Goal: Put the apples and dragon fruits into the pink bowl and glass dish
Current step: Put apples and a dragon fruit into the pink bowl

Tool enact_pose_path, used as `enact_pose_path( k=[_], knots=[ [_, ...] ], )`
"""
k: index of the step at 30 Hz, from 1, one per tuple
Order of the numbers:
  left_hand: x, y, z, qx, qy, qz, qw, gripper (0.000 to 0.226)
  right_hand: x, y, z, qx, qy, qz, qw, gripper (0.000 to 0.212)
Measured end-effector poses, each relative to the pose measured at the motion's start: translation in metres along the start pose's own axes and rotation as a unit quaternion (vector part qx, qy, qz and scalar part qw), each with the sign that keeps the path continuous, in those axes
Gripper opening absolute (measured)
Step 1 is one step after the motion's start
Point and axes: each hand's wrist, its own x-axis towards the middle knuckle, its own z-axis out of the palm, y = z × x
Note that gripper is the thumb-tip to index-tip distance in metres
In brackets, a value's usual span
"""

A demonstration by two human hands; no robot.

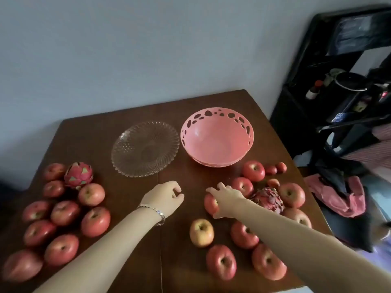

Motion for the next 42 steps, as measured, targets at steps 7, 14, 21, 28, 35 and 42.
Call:
enact_pose_path(
  k=[7,14,21,28,35,42],
  knots=[
    [0.062,0.015,0.016,-0.455,-0.035,-0.171,0.873,0.039,-0.001,0.009,-0.013,0.103,0.032,0.027,0.994,0.089],
    [0.149,0.051,0.013,-0.608,-0.070,-0.283,0.738,0.054,-0.013,0.045,-0.081,0.196,0.116,0.000,0.974,0.080],
    [0.169,0.067,0.013,-0.654,-0.009,-0.259,0.711,0.045,0.007,0.062,-0.115,0.250,0.183,0.014,0.951,0.080],
    [0.103,0.037,-0.014,-0.564,0.014,-0.158,0.810,0.066,0.025,0.033,-0.147,0.300,0.244,0.016,0.922,0.084],
    [0.010,-0.003,-0.023,-0.588,0.011,-0.175,0.790,0.067,0.034,-0.033,-0.122,0.199,0.156,-0.048,0.966,0.086],
    [-0.051,-0.048,-0.003,-0.643,0.009,-0.249,0.724,0.067,0.024,-0.088,-0.084,0.176,0.061,-0.070,0.980,0.094]
  ],
)
